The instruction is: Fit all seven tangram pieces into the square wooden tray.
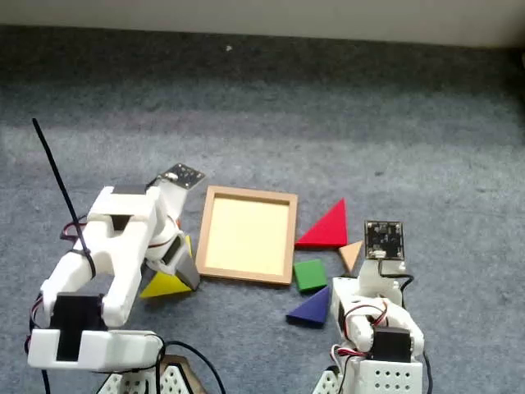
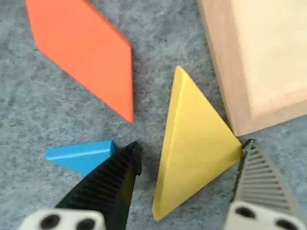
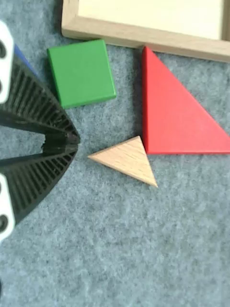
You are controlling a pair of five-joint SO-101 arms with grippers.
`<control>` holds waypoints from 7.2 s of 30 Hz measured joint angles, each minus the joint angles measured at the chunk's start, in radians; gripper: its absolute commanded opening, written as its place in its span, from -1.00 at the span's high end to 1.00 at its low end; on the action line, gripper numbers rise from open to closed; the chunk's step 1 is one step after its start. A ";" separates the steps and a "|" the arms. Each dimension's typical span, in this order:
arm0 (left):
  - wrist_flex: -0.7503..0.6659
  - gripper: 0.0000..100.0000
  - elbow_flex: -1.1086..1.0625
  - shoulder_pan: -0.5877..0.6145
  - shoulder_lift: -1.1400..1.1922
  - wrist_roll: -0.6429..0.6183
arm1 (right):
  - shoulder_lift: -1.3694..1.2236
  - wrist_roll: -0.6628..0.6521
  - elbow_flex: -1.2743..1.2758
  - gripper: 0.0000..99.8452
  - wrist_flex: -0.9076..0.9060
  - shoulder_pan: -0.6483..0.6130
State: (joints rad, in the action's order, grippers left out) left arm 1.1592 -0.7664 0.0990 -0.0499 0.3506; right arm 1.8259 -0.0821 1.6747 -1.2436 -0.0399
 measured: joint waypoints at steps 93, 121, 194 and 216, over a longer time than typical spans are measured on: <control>-0.278 0.53 -0.028 -0.290 -0.233 -0.566 | 0.000 0.000 0.000 0.98 0.000 0.000; -0.181 0.48 0.153 -0.402 -0.140 -0.411 | 0.000 0.000 0.000 0.98 0.000 0.000; 0.253 0.84 0.183 -0.121 -0.224 -0.031 | 0.000 0.000 0.000 0.98 0.000 0.000; 0.044 0.83 -0.048 -0.258 -0.238 -0.077 | 0.000 0.000 0.000 0.98 0.000 0.000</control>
State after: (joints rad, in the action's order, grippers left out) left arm 1.2037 -0.8140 -0.1588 -0.2877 0.2739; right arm 1.8259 -0.0821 1.6747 -1.2436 -0.0399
